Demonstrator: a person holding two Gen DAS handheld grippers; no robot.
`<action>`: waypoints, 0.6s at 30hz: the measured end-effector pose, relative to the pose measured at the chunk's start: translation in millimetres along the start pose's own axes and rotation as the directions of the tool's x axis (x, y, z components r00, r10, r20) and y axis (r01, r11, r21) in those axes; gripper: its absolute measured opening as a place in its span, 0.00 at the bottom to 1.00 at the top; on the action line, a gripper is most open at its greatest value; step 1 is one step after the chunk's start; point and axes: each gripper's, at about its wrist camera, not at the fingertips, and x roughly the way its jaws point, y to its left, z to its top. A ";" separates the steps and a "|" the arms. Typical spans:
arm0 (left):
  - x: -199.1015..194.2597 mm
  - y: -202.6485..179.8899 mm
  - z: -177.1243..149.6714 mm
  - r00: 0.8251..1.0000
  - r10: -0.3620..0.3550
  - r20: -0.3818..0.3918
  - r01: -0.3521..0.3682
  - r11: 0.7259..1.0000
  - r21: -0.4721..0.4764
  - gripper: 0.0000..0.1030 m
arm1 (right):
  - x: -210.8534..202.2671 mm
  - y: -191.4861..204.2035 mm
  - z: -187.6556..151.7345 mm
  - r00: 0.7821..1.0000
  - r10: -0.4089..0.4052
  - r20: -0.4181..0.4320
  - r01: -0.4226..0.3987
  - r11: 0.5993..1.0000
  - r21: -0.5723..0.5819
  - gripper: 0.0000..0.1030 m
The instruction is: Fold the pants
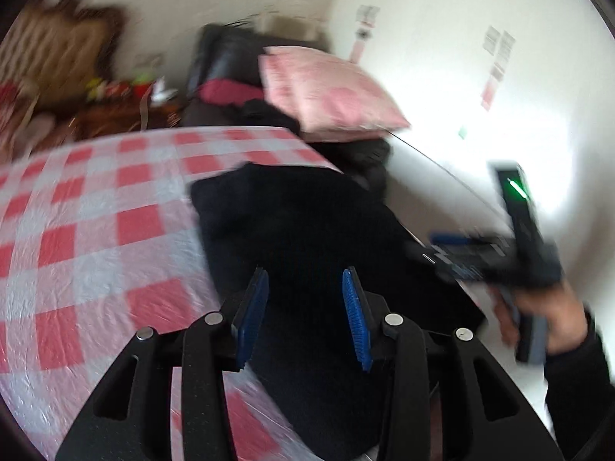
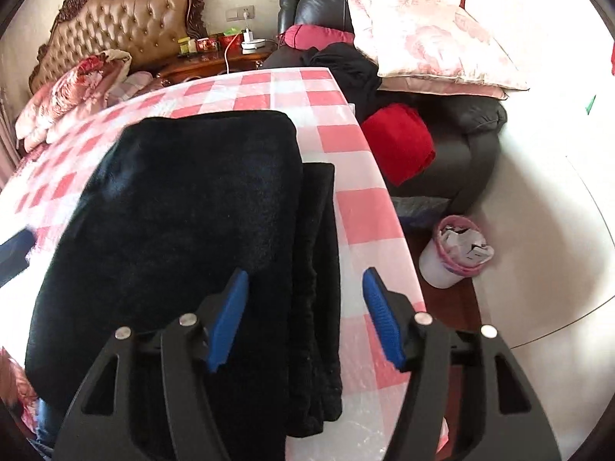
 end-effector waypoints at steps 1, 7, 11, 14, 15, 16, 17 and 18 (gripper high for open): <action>-4.0 -11.0 -4.0 1.000 -0.007 0.000 0.007 0.999 0.035 0.35 | -0.4 1.3 -1.0 1.000 -0.006 0.000 0.006 1.000 -0.002 0.60; 2.9 -64.5 -28.6 0.997 -0.051 -0.049 0.062 0.965 0.253 0.47 | 0.6 2.8 -2.0 1.000 -0.020 -0.002 0.020 1.000 -0.001 0.60; 18.7 -72.9 -42.4 0.996 0.018 -0.085 0.011 0.947 0.322 0.53 | 0.3 4.7 -3.1 1.000 -0.020 -0.004 0.020 1.000 -0.005 0.60; 20.4 -74.2 -47.5 0.995 0.024 -0.092 0.008 0.943 0.331 0.53 | -4.5 -4.6 5.5 0.998 0.056 -0.002 -0.056 0.997 0.043 0.61; 21.1 -73.4 -48.6 0.995 0.022 -0.095 0.010 0.945 0.328 0.53 | -8.6 -11.2 14.0 0.993 0.115 0.017 -0.116 0.990 0.081 0.68; 21.0 -72.9 -49.5 0.995 0.019 -0.096 0.013 0.946 0.323 0.53 | -12.0 -17.9 24.0 0.987 0.156 0.040 -0.160 0.981 0.111 0.72; 20.8 -71.2 -50.3 0.995 0.011 -0.095 0.019 0.950 0.313 0.53 | -13.6 -21.5 33.1 0.982 0.179 0.059 -0.185 0.975 0.120 0.73; 20.4 -70.2 -50.6 0.995 0.006 -0.096 0.024 0.952 0.304 0.53 | -11.6 -26.1 49.0 0.975 0.210 0.077 -0.217 0.970 0.110 0.76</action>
